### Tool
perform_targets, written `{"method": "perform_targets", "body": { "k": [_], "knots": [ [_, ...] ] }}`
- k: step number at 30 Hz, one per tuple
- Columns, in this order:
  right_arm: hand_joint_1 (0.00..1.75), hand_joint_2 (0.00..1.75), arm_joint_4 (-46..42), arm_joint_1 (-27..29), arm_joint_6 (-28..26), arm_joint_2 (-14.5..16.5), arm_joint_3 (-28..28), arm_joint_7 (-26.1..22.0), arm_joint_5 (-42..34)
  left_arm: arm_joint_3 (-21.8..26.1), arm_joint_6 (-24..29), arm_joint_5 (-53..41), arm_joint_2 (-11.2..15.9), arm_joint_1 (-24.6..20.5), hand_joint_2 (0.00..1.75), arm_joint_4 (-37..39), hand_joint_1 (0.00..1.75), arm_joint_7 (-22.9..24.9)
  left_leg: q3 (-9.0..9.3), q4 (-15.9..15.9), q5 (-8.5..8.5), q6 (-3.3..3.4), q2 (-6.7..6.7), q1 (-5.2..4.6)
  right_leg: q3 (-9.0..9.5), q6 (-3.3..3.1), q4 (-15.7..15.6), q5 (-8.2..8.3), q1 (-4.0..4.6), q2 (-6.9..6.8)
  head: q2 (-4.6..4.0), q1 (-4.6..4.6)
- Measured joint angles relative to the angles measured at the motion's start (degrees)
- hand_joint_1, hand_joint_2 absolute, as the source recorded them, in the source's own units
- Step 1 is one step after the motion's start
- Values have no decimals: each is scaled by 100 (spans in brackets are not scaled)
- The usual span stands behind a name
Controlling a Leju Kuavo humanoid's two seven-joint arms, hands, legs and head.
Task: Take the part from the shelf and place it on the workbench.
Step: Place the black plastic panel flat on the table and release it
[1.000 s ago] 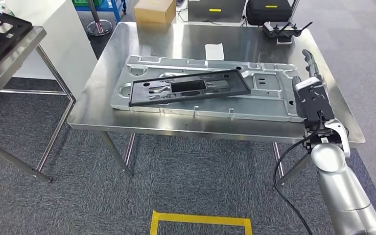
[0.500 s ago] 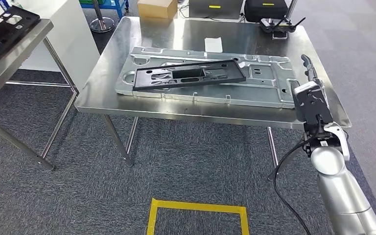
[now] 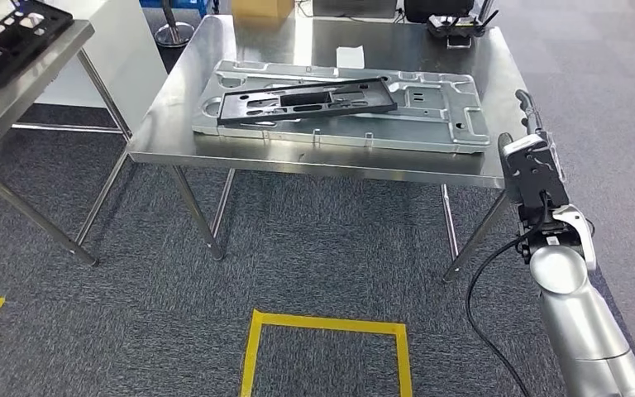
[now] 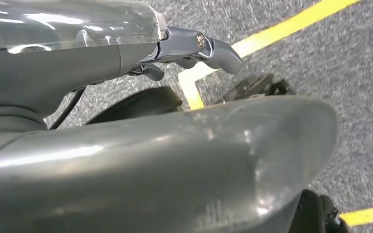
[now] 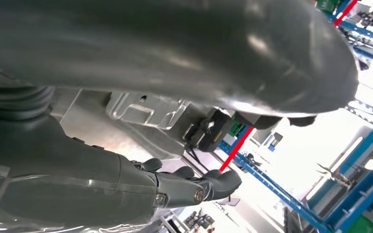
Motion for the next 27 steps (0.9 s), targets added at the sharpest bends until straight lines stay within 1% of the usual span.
{"method": "perform_targets", "body": {
  "k": [1,2,3,4,5,6,7,8,9,10,11,12,13,14,15,16,17,18,19,20,21,22,23,24,25,26,27],
  "knots": [
    [0,0,4,-6,3,6,2,0,1,-4,0,-9,1,4,0,0,0,0,-78,204,-249,-29,-5,12,-71,-46,-4,73,-8,-14,0,-2],
    [0,0,5,-11,4,13,3,0,1,-10,1,-21,1,4,0,0,0,0,-173,524,-566,-53,-5,24,-157,-79,2,147,0,-25,0,-4],
    [0,0,5,-11,5,19,3,-1,2,-15,3,-33,1,3,0,-1,0,0,-267,911,-850,-71,-5,29,-254,-98,10,222,10,-25,0,-3],
    [0,0,7,-8,4,25,3,-1,3,-20,4,-45,1,2,0,-1,0,-1,-325,1277,-1025,-85,-4,33,-359,-101,22,298,22,-24,0,-3],
    [0,0,8,-3,4,31,3,-1,3,-22,7,-52,1,1,0,0,0,-1,-320,1527,-1055,-89,-4,35,-470,-99,39,370,33,-23,0,-3],
    [0,0,10,3,3,34,3,-1,3,-24,8,-58,1,0,0,-1,0,-2,-229,1601,-965,-81,-4,35,-578,-92,58,438,44,-23,0,-3],
    [0,0,12,10,1,37,3,-1,4,-28,8,-66,1,-1,0,0,0,-4,-28,1460,-814,-57,-6,32,-685,-82,78,505,56,-20,0,-3],
    [0,0,11,15,-2,38,2,-1,4,-34,9,-73,1,-5,0,-1,0,-7,266,1141,-700,-18,-10,26,-773,-72,97,569,64,-19,0,-4],
    [0,0,9,21,-4,38,0,-2,5,-42,10,-79,3,-12,0,-1,0,-10,613,694,-709,31,-14,12,-846,-53,111,629,75,-18,0,-2],
    [0,0,7,25,-8,39,-2,-3,6,-52,11,-84,4,-19,0,-1,0,-15,916,270,-772,74,-18,-1,-892,-28,120,684,79,-21,0,1],
    [0,0,4,27,-9,41,-5,-4,7,-61,14,-87,4,-25,0,-2,0,-20,1112,-42,-858,109,-22,-20,-910,3,117,735,73,-28,0,3],
    [0,0,3,29,-10,45,-8,-4,7,-70,15,-89,3,-27,0,-2,0,-24,1199,-217,-916,140,-22,-42,-916,44,101,788,61,-36,0,-2],
    [0,0,3,30,-11,49,-9,-4,7,-79,17,-92,1,-24,0,-1,0,-27,1189,-277,-869,174,-21,-51,-917,89,77,845,53,-42,0,-4],
    [0,0,4,34,-10,54,-9,-4,9,-86,17,-96,-2,-19,0,1,0,-28,1151,-309,-794,219,-10,-55,-934,125,73,845,38,-32,0,-15],
    [0,0,7,36,-9,57,-9,-4,14,-93,18,-99,-4,-17,0,2,0,-29,1099,-341,-711,272,2,-51,-973,152,128,742,29,-18,0,-18],
    [0,0,10,37,-9,60,-9,-4,24,-103,20,-102,-7,-17,0,4,0,-31,1035,-376,-617,318,14,-40,-1035,171,276,524,26,-1,0,-11],
    [0,0,16,38,-8,66,-9,-4,40,-113,21,-107,-9,-19,0,5,0,-33,952,-386,-532,347,26,-35,-1113,181,540,210,16,16,0,-8],
    [0,0,24,37,-7,74,-8,-3,60,-125,23,-112,-9,-19,0,5,0,-37,855,-388,-452,365,28,-35,-1193,197,879,-97,16,23,0,2],
    [0,0,35,39,-7,86,-6,-2,82,-137,25,-122,-10,-16,0,5,0,-40,750,-381,-370,364,30,-36,-1255,218,1238,-303,14,28,0,5],
    [0,0,47,41,-6,100,-4,-2,101,-146,25,-133,-10,-10,0,5,0,-43,636,-369,-291,356,33,-36,-1273,239,1521,-365,9,30,0,6],
    [0,0,57,42,-6,113,-2,-1,114,-153,26,-142,-10,-4,0,5,0,-44,519,-351,-216,344,36,-34,-1220,258,1659,-283,-1,30,0,6],
    [0,0,65,41,-6,122,1,-2,122,-157,26,-151,-11,1,0,7,0,-46,399,-323,-146,328,38,-29,-1079,274,1617,-115,-15,29,0,7],
    [0,0,68,40,-6,128,4,-4,126,-160,27,-155,-11,3,0,8,0,-47,286,-283,-84,307,38,-24,-832,287,1374,37,-32,28,0,8],
    [0,0,68,37,-7,133,8,-9,132,-162,34,-157,-10,4,0,9,0,-47,182,-227,-34,280,34,-28,-491,295,981,88,-40,28,0,10],
    [0,0,64,35,-7,137,11,-20,141,-164,44,-159,-10,5,0,9,0,-47,100,-169,8,249,29,-34,-170,281,549,25,-37,31,0,11],
    [0,0,60,38,-8,144,16,-38,156,-166,59,-162,-10,8,0,9,0,-45,43,-122,55,215,25,-41,63,250,213,-78,-28,32,0,13],
    [0,0,55,46,-8,154,21,-58,180,-167,77,-164,-9,14,0,9,0,-39,10,-99,103,180,22,-46,183,204,13,-168,-9,34,0,15]
  ]
}}
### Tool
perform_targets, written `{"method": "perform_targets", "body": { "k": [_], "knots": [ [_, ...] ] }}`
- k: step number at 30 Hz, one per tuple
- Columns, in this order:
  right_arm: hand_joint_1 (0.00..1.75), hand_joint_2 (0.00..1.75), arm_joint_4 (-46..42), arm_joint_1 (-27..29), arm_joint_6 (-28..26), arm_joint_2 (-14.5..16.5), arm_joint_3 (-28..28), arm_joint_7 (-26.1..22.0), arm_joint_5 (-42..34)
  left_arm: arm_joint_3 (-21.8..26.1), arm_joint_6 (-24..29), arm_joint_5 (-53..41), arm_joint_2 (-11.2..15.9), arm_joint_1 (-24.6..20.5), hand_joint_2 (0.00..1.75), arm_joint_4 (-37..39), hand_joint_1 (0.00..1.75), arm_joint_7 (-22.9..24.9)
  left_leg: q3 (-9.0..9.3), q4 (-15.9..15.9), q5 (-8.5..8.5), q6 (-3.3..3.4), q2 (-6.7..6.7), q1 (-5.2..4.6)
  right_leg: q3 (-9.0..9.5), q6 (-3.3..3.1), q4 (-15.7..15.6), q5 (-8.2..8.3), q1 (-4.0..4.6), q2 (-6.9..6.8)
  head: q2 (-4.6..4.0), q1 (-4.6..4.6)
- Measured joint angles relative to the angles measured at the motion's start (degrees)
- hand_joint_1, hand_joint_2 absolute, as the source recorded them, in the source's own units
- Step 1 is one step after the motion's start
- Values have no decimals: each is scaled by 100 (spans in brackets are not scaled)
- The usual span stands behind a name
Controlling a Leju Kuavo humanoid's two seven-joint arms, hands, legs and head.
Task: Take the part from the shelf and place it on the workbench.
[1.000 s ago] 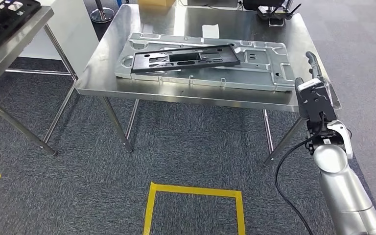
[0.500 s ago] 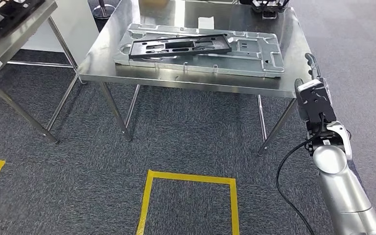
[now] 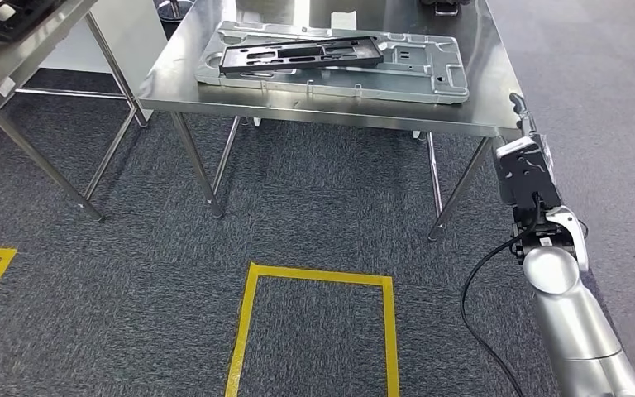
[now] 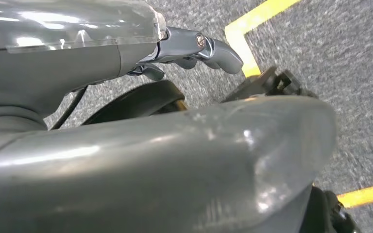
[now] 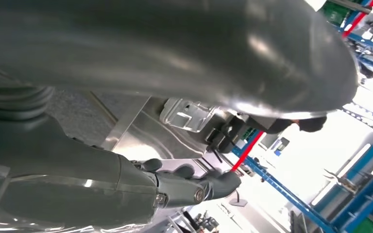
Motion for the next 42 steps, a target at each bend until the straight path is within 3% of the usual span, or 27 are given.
{"method": "perform_targets", "body": {
  "k": [2,3,5,7,8,9,10,12,14,15,17,18,20,22,23,24,25,27,29,30,33,34,37,38,39,40,42],
  "knots": [
    [0,0,-5,26,5,25,22,-30,42,-2,26,-5,4,19,0,1,0,12,-32,0,84,-77,-3,12,-50,-118,-47,29,9,-14,0,3],
    [0,0,-5,33,12,35,40,-35,57,-2,33,-7,8,29,0,1,0,17,-64,43,11,-114,-9,24,-103,-179,-44,88,6,-26,0,1],
    [0,0,-6,39,22,57,79,-34,68,-3,36,-8,14,44,0,2,0,20,-199,449,-491,-182,-20,51,-251,-278,-48,237,-6,-49,0,-5],
    [0,0,-8,44,26,76,100,-34,69,-6,37,-9,15,49,0,2,0,20,-364,1220,-1088,-232,-22,67,-447,-310,-37,395,10,-50,0,-10],
    [0,0,-8,48,26,84,105,-35,69,-8,37,-9,16,49,0,2,0,20,-394,1561,-1205,-246,-22,73,-553,-307,-25,471,19,-50,0,-10],
    [0,0,-8,50,26,91,110,-35,70,-9,37,-9,17,48,0,2,0,20,-356,1762,-1177,-249,-22,76,-663,-300,-8,543,26,-51,0,-10],
    [0,0,-8,52,27,98,116,-34,70,-10,37,-9,18,48,0,2,0,21,-224,1766,-1044,-240,-22,78,-771,-289,14,609,33,-51,0,-10],
    [0,0,-10,52,31,107,131,-33,75,-11,37,-11,21,44,0,2,0,21,355,1182,-834,-184,-33,74,-949,-259,57,731,40,-51,0,-10],
    [0,0,-21,47,36,110,143,-35,92,-25,37,-43,24,33,0,2,0,21,1049,260,-962,-106,-54,48,-1046,-207,89,836,54,-56,0,-8],
    [0,0,-26,42,40,112,151,-35,108,-42,37,-73,25,29,0,2,0,21,1249,-42,-1054,-72,-62,31,-1066,-174,88,891,55,-61,0,-7],
    [0,0,-27,37,53,121,186,-35,148,-95,62,-140,23,35,0,3,0,43,1295,-244,-1065,-5,-59,22,-1098,-94,56,992,49,-70,0,-4],
    [0,0,-26,41,57,126,208,-35,168,-120,91,-165,21,44,0,4,0,73,1253,-263,-1008,38,-52,26,-1125,-64,65,971,39,-61,0,-4],
    [0,0,-23,58,58,137,243,-40,220,-148,177,-190,19,65,0,7,0,159,1136,-303,-874,132,-33,39,-1266,-21,356,611,23,-38,0,7],
    [0,0,-24,104,49,155,274,-48,271,-162,237,-196,16,76,0,7,0,223,993,-300,-753,178,-22,23,-1488,12,1041,70,17,-19,0,19],
    [0,0,-28,151,40,170,300,-55,293,-172,258,-198,15,85,0,7,0,238,923,-294,-696,178,-18,17,-1568,28,1381,-51,19,-13,0,20],
    [0,0,-34,211,31,189,327,-68,313,-181,274,-201,14,99,0,7,0,248,854,-285,-646,175,-15,12,-1582,39,1594,-43,19,-9,0,20],
    [0,0,-48,277,17,210,357,-92,334,-190,289,-203,14,117,0,7,0,257,786,-270,-603,165,-14,11,-1495,42,1614,70,18,-7,0,20],
    [0,0,-94,385,-26,254,404,-161,362,-203,305,-208,14,145,0,7,0,273,683,-219,-550,136,-13,10,-1003,21,1040,336,18,-12,0,21],
    [0,0,-155,450,-99,304,442,-246,370,-227,310,-219,13,152,0,8,0,286,606,-144,-525,90,-10,-9,-482,-37,280,354,43,-17,0,18],
    [0,0,-176,481,-139,338,457,-291,367,-239,310,-224,13,152,0,8,0,290,579,-116,-511,62,-7,-17,-352,-75,61,308,59,-17,0,17],
    [0,0,-195,601,-217,478,491,-373,323,-264,319,-233,14,155,0,9,0,295,530,-63,-500,-37,-2,-28,-342,-204,-63,302,54,-11,1,17],
    [0,0,-194,629,-227,530,500,-388,303,-270,323,-237,15,157,0,9,0,295,480,48,-592,-75,-7,-23,-356,-251,-77,331,39,-15,1,9],
    [0,0,-193,680,-237,648,519,-419,294,-280,330,-243,16,165,0,9,0,295,80,1018,-1200,-184,-22,30,-433,-337,-85,400,28,-30,0,-7],
    [0,0,-191,694,-234,669,523,-408,334,-281,331,-242,16,168,0,9,0,294,-51,1368,-1351,-207,-21,49,-463,-339,-77,415,31,-32,0,-5],
    [0,0,-188,703,-230,681,527,-385,387,-281,332,-242,16,169,0,9,0,292,-106,1560,-1396,-223,-21,62,-490,-335,-64,427,32,-33,0,-5],
    [0,0,-185,708,-227,688,532,-361,444,-281,333,-240,17,170,0,9,0,291,-50,1533,-1329,-231,-21,73,-512,-327,-47,436,30,-32,0,-5],
    [0,0,-179,710,-223,692,542,-332,507,-281,334,-237,20,171,0,9,0,291,367,860,-991,-217,-22,86,-535,-309,-9,438,25,-29,0,-5]
  ]
}}
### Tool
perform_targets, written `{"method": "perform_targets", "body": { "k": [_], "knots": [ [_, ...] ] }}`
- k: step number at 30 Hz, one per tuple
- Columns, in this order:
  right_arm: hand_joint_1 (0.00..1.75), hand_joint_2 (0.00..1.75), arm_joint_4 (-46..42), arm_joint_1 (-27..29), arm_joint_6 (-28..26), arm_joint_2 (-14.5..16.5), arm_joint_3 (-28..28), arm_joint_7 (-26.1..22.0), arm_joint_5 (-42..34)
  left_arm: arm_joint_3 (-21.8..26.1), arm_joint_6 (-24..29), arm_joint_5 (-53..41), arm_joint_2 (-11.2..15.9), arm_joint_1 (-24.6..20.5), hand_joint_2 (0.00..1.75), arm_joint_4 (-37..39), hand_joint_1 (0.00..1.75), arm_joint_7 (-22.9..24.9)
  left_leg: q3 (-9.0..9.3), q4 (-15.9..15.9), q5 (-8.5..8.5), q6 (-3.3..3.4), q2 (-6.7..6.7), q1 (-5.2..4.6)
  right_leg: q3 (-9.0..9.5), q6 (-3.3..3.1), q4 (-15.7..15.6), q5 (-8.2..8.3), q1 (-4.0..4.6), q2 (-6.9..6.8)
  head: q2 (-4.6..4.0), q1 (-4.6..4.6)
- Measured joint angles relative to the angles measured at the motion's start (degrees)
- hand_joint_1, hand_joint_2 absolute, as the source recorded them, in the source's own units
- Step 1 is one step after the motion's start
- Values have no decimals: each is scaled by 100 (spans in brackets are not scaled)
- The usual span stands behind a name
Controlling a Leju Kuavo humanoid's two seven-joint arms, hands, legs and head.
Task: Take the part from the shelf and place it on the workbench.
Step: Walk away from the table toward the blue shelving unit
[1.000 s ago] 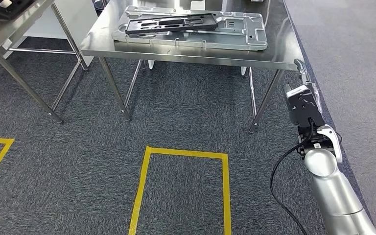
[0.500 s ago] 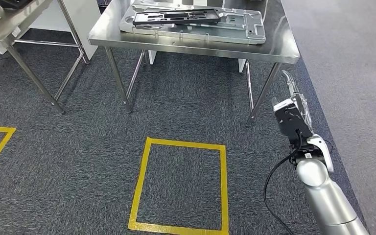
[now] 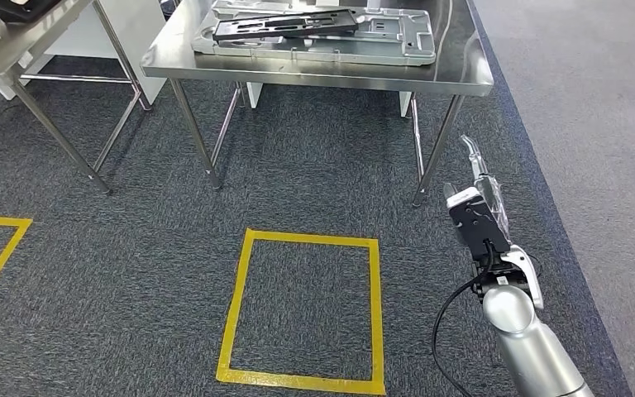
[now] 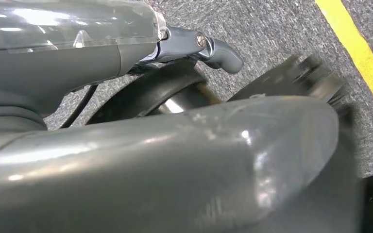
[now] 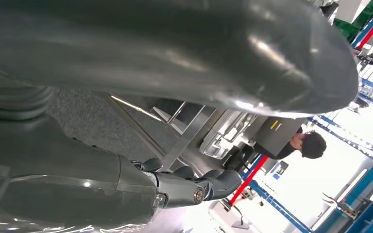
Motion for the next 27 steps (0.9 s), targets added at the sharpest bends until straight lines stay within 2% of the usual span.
{"method": "perform_targets", "body": {
  "k": [1,2,3,5,7,9,11,12,13,14,15,16,17,18,19,21,23,25,26,27],
  "knots": [
    [0,0,1,0,0,1,3,2,14,0,0,2,1,0,0,0,0,0,243,-408,127,22,-3,-5,-11,19,18,-2,5,3,0,0],
    [0,0,1,-1,1,3,8,2,26,0,0,2,1,1,0,0,0,-1,410,-705,207,49,-7,-13,-19,47,30,0,11,6,0,4],
    [0,0,1,-2,1,4,13,1,34,0,0,2,0,1,0,0,0,-1,496,-874,219,79,-10,-23,-26,80,37,4,16,9,0,4],
    [0,0,1,-4,2,7,22,1,39,0,1,3,-1,4,0,0,0,-2,492,-931,215,142,-12,-31,-33,159,27,23,23,10,0,11],
    [0,0,1,-6,1,8,29,0,45,0,2,3,-2,4,0,0,0,-3,487,-995,254,227,-18,-14,-82,221,117,-58,13,12,0,17],
    [0,0,2,-3,-11,8,32,-3,69,0,2,3,-3,1,0,0,0,-5,467,-1036,305,298,-36,-7,-308,254,593,-374,2,21,0,25],
    [0,0,3,22,-35,10,36,-7,118,0,2,2,-3,6,0,0,0,1,428,-1033,323,326,-74,-26,-662,274,1341,-728,3,26,0,29],
    [0,0,3,42,-47,15,38,-8,140,0,2,-1,-2,13,0,0,0,8,416,-1027,328,332,-106,-36,-774,279,1580,-781,3,26,0,29],
    [0,0,3,58,-58,21,42,-9,155,0,2,-3,-2,21,0,0,0,17,410,-1018,330,333,-146,-42,-789,277,1616,-717,3,28,0,29],
    [0,0,3,69,-67,28,44,-9,161,-1,0,-5,-1,26,0,0,0,26,410,-1007,330,331,-196,-47,-693,267,1427,-550,3,40,0,30],
    [0,0,2,75,-74,33,45,-9,162,-1,-2,-8,-1,28,0,0,0,33,413,-993,326,325,-247,-48,-511,250,1059,-324,2,88,0,30],
    [0,0,2,78,-80,36,46,-8,162,-2,-3,-11,-2,26,0,0,0,37,409,-977,322,314,-298,-53,-316,224,675,-160,1,196,0,28],
    [0,0,-2,87,-86,37,45,-8,167,-4,-4,-16,-2,21,0,0,0,38,392,-951,319,295,-349,-57,-167,202,351,-54,0,296,0,26],
    [0,0,-5,102,-90,37,44,-5,175,-5,-2,-22,-2,17,0,0,0,39,364,-932,324,267,-400,-54,-81,184,153,-14,5,373,0,25],
    [0,0,-10,117,-93,38,42,-2,185,-6,0,-30,-2,17,0,0,0,39,332,-925,334,235,-450,-47,-60,167,91,-39,13,406,0,23],
    [0,0,-16,134,-89,40,41,1,219,-7,4,-45,2,24,0,0,0,37,284,-921,347,164,-518,-32,-58,121,50,-19,8,306,0,24],
    [0,0,-19,135,-75,45,43,-2,253,-8,3,-55,8,29,0,0,0,34,177,-707,207,100,-375,-41,-25,47,-4,3,-21,184,0,1],
    [0,0,-22,144,-67,47,48,-3,278,-11,3,-59,10,26,0,0,0,32,-130,-65,-124,46,-159,-25,-5,-4,-22,1,-20,47,0,-22],
    [0,0,-23,148,-65,48,54,-2,290,-13,5,-62,10,24,0,0,0,32,-319,313,-276,24,-109,-7,-5,-18,-15,-6,-11,-24,0,-25],
    [0,0,-23,149,-64,49,59,3,309,-15,9,-66,10,24,0,0,0,31,-461,595,-356,6,-81,8,-6,-21,-5,-15,-4,-94,0,-25]
  ]
}}
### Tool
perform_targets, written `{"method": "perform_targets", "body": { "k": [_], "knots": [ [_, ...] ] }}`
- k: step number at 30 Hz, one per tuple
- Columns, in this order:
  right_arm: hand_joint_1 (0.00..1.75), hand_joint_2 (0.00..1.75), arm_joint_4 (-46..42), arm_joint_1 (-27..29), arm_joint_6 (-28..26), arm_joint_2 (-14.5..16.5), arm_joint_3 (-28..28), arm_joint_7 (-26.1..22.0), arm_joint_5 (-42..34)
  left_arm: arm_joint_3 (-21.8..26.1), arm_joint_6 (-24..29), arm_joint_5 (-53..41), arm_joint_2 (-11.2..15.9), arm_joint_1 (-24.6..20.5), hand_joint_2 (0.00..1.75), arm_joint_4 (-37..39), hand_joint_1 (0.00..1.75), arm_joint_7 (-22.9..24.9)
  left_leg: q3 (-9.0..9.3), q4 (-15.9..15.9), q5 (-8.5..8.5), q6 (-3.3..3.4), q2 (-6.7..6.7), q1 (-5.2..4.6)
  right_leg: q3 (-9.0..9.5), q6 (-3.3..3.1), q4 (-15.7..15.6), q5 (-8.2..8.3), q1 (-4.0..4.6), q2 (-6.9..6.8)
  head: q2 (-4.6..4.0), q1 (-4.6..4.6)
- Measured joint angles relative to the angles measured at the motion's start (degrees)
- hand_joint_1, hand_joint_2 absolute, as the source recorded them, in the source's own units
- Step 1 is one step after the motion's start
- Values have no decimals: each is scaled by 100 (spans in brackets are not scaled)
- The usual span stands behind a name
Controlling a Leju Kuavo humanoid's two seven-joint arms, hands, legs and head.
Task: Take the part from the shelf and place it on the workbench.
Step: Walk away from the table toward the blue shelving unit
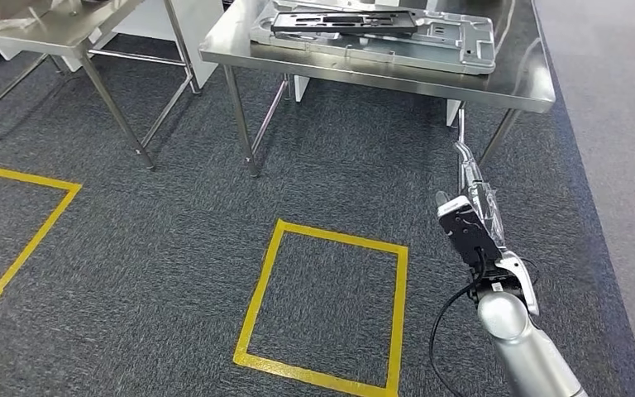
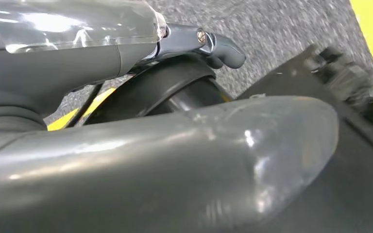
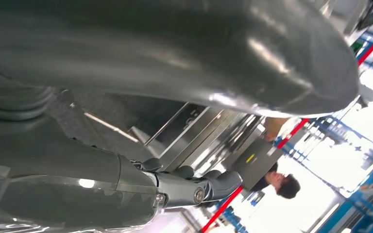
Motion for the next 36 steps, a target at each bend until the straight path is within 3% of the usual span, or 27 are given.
{"method": "perform_targets", "body": {
  "k": [1,2,5,7,9,11,14,15,16,17,18,20,22,24,25,27,29,31,32,33,34,36],
  "knots": [
    [0,0,0,-1,2,3,7,5,21,-2,7,-3,3,1,0,0,0,-1,-48,89,26,-12,17,10,0,1,12,-11,4,-70,0,1],
    [0,0,0,-6,5,6,11,11,39,-5,18,-6,6,3,0,0,0,-1,27,-63,162,-14,40,16,4,8,27,-25,6,-136,0,1],
    [0,0,0,-44,13,11,18,21,72,-23,54,-9,15,-3,0,0,0,-9,590,-1183,643,43,280,-12,32,65,66,-73,23,-304,0,2],
    [0,0,0,-82,20,13,21,23,85,-38,63,-10,17,-10,0,0,0,-19,708,-1462,684,101,346,-57,39,126,72,-83,48,-393,0,7],
    [0,0,0,-111,26,15,26,23,94,-45,67,-10,17,0,0,0,0,-22,692,-1487,725,166,220,-60,50,198,60,-86,46,-465,0,8],
    [0,0,1,-132,28,15,32,24,103,-48,69,-10,17,4,0,0,0,-21,699,-1547,781,240,113,-36,1,255,201,-219,20,-308,0,13],
    [0,0,19,-133,29,11,37,37,124,-60,70,-15,15,-20,0,0,0,-21,676,-1575,829,305,-46,-34,-460,280,1157,-739,4,65,0,20],
    [0,0,30,-127,29,11,37,52,129,-69,69,-24,15,-21,0,1,0,-19,666,-1571,833,310,-111,-40,-620,285,1465,-837,5,102,0,21],
    [0,0,42,-122,29,10,37,68,131,-78,68,-33,15,-16,0,1,0,-14,660,-1562,835,312,-178,-45,-705,288,1614,-829,4,117,0,20],
    [0,0,52,-119,29,10,37,85,132,-89,66,-44,14,-11,0,1,0,-8,656,-1548,835,312,-246,-46,-692,287,1559,-716,2,129,0,20],
    [0,0,58,-118,30,8,36,96,132,-99,63,-56,13,-8,0,2,0,-2,655,-1529,832,306,-317,-45,-571,281,1292,-514,-2,163,0,20],
    [0,0,66,-119,37,-4,32,106,125,-122,58,-89,1,-17,0,2,0,14,632,-1472,820,274,-457,-47,-230,251,552,-176,-26,426,0,20],
    [0,0,72,-118,61,-19,18,117,107,-140,57,-114,-14,-32,0,2,0,31,576,-1436,829,207,-585,-43,-65,215,170,-89,-32,635,0,19],
    [0,0,76,-125,96,-25,5,123,82,-155,64,-115,-18,-29,0,2,0,44,525,-1447,863,128,-714,-27,-62,165,142,-81,-23,560,0,16],
    [0,0,76,-136,117,-25,4,124,73,-161,72,-113,-18,-22,0,2,0,50,504,-1430,858,98,-704,-26,-49,132,118,-65,-28,487,0,16],
    [0,0,76,-145,165,-24,4,127,69,-171,91,-110,-19,-18,0,2,0,68,373,-1167,686,43,-430,-38,-13,51,64,-42,-47,321,0,-6],
    [0,0,78,-121,193,-21,6,132,73,-176,115,-107,-20,-25,0,2,0,91,66,-505,327,-7,-87,-13,4,0,54,-51,-25,140,0,-30],
    [0,0,80,-71,201,-19,6,136,77,-177,148,-104,-21,-31,0,2,0,115,-173,19,137,-50,9,26,8,-9,60,-66,-3,-49,0,-31],
    [0,0,82,-49,202,-16,6,136,79,-177,163,-104,-20,-30,0,2,0,124,-149,0,195,-61,29,35,12,-4,64,-76,1,-135,0,-31],
    [0,0,84,-32,202,-14,6,136,81,-177,175,-104,-19,-24,0,2,0,134,-19,-218,335,-64,58,40,19,7,70,-88,2,-212,0,-30],
    [0,0,85,-24,202,-11,6,135,86,-177,184,-103,-17,-20,0,2,0,142,197,-593,516,-56,125,40,31,24,77,-104,3,-283,0,-30],
    [0,0,85,-17,212,-7,8,126,112,-177,193,-98,-15,-17,0,2,0,155,555,-1240,717,-5,282,-1,51,75,90,-137,28,-397,0,-26]
  ]
}}
